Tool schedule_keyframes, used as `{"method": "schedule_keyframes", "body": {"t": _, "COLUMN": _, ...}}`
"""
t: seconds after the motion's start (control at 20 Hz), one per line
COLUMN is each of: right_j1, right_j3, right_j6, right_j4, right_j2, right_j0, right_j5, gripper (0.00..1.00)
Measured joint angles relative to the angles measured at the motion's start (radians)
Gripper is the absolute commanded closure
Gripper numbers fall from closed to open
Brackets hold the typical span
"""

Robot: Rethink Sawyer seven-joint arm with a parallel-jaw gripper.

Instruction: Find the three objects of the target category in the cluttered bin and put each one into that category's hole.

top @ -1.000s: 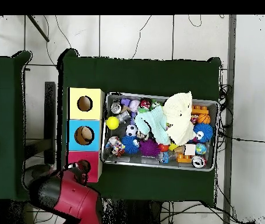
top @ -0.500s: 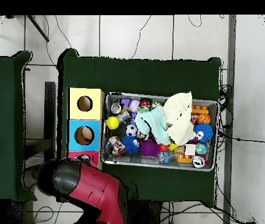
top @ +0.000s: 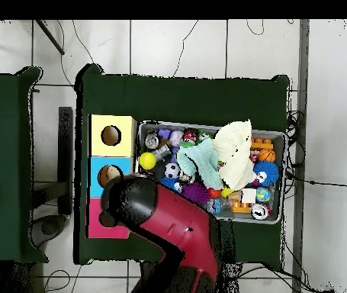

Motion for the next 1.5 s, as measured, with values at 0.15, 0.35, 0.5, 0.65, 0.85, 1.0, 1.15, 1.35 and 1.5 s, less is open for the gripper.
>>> {"method": "schedule_keyframes", "body": {"t": 0.15, "right_j1": 0.001, "right_j3": -0.039, "right_j6": 0.000, "right_j4": -0.029, "right_j2": 0.034, "right_j0": -0.090, "right_j5": 0.000, "gripper": 0.00}}
{"method": "schedule_keyframes", "body": {"t": 0.35, "right_j1": 0.002, "right_j3": -0.075, "right_j6": -0.005, "right_j4": -0.081, "right_j2": 0.076, "right_j0": -0.180, "right_j5": -0.005, "gripper": 0.00}}
{"method": "schedule_keyframes", "body": {"t": 0.5, "right_j1": 0.002, "right_j3": -0.103, "right_j6": -0.017, "right_j4": -0.138, "right_j2": 0.121, "right_j0": -0.252, "right_j5": -0.005, "gripper": 0.00}}
{"method": "schedule_keyframes", "body": {"t": 0.65, "right_j1": 0.003, "right_j3": -0.124, "right_j6": -0.028, "right_j4": -0.187, "right_j2": 0.164, "right_j0": -0.311, "right_j5": -0.005, "gripper": 0.00}}
{"method": "schedule_keyframes", "body": {"t": 0.85, "right_j1": 0.003, "right_j3": -0.147, "right_j6": -0.039, "right_j4": -0.244, "right_j2": 0.222, "right_j0": -0.379, "right_j5": -0.006, "gripper": 0.00}}
{"method": "schedule_keyframes", "body": {"t": 1.0, "right_j1": 0.003, "right_j3": -0.151, "right_j6": -0.055, "right_j4": -0.285, "right_j2": 0.276, "right_j0": -0.437, "right_j5": -0.017, "gripper": 0.00}}
{"method": "schedule_keyframes", "body": {"t": 1.15, "right_j1": 0.001, "right_j3": -0.151, "right_j6": -0.080, "right_j4": -0.328, "right_j2": 0.335, "right_j0": -0.499, "right_j5": -0.041, "gripper": 0.00}}
{"method": "schedule_keyframes", "body": {"t": 1.35, "right_j1": 0.002, "right_j3": -0.149, "right_j6": -0.117, "right_j4": -0.372, "right_j2": 0.401, "right_j0": -0.577, "right_j5": -0.067, "gripper": 0.00}}
{"method": "schedule_keyframes", "body": {"t": 1.5, "right_j1": 0.009, "right_j3": -0.150, "right_j6": -0.159, "right_j4": -0.409, "right_j2": 0.465, "right_j0": -0.662, "right_j5": -0.079, "gripper": 0.00}}
